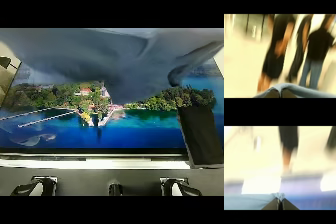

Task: Fold the shirts.

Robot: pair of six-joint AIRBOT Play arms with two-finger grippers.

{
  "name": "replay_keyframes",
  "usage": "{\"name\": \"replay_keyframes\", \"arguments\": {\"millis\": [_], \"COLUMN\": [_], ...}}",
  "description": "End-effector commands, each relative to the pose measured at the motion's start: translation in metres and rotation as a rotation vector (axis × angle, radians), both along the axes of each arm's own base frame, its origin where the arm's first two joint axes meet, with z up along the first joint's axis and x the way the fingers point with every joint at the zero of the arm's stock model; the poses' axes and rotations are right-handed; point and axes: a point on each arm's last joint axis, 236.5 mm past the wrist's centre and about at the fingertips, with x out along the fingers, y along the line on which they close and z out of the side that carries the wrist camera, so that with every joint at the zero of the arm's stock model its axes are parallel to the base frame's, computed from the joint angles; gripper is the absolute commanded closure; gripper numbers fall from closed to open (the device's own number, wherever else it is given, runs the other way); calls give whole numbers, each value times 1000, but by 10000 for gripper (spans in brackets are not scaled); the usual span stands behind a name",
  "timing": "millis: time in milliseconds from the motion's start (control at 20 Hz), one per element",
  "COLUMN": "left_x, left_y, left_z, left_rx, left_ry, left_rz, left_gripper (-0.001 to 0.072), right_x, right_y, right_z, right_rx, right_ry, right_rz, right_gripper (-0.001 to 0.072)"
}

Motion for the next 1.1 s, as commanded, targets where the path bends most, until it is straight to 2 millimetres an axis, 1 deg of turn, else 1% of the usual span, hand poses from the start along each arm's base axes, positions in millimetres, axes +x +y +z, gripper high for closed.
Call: {"name": "replay_keyframes", "arguments": {"millis": [0, 50, 150, 200, 250, 300, 350, 400, 450, 500, 550, 600, 650, 750, 850, 900, 950, 1000, 1050], "left_x": [-87, -92, -105, -109, -108, -103, -95, -81, -63, -41, -19, 7, 31, 75, 104, 116, 127, 137, 149], "left_y": [-15, -17, -18, -15, -11, -5, 1, 9, 17, 24, 30, 34, 37, 41, 45, 47, 49, 48, 46], "left_z": [53, 53, 58, 59, 57, 52, 41, 23, 0, -33, -69, -115, -161, -267, -367, -413, -451, -480, -504], "left_rx": [-24, -41, -35, -19, -14, -20, -3, 30, 59, 84, 98, 112, 123, 143, 112, 116, 96, 63, 23], "left_ry": [-186, -182, -206, -214, -207, -177, -130, -53, 44, 180, 319, 477, 612, 870, 1073, 1148, 1217, 1270, 1305], "left_rz": [3, -7, 3, 29, 48, 71, 100, 133, 156, 166, 161, 135, 107, 44, 12, -3, -8, -22, -35], "left_gripper": [679, 679, 679, 680, 680, 680, 680, 680, 680, 680, 680, 680, 680, 680, 678, 679, 679, 679, 679], "right_x": [-100, -113, -130, -135, -137, -137, -135, -129, -118, -100, -77, -48, -23, 16, 48, 63, 81, 98, 124], "right_y": [23, 24, 18, 14, 10, 7, 6, 4, 2, -2, -5, -9, -11, -11, -11, -7, 2, 11, 19], "right_z": [78, 82, 86, 87, 87, 86, 85, 82, 74, 54, 25, -18, -66, -178, -279, -323, -365, -399, -427], "right_rx": [-20, -38, -42, -40, -41, -49, -49, -46, -40, -32, -17, 9, 37, 121, 147, 150, 172, 196, 221], "right_ry": [-292, -313, -334, -338, -339, -336, -331, -315, -275, -188, -62, 116, 306, 739, 1053, 1160, 1242, 1288, 1282], "right_rz": [-42, -59, -107, -133, -155, -167, -170, -169, -163, -155, -138, -109, -70, 25, 68, 71, 74, 75, 62], "right_gripper": [671, 671, 671, 671, 671, 671, 671, 671, 671, 671, 671, 671, 672, 673, 673, 673, 674, 674, 673]}}
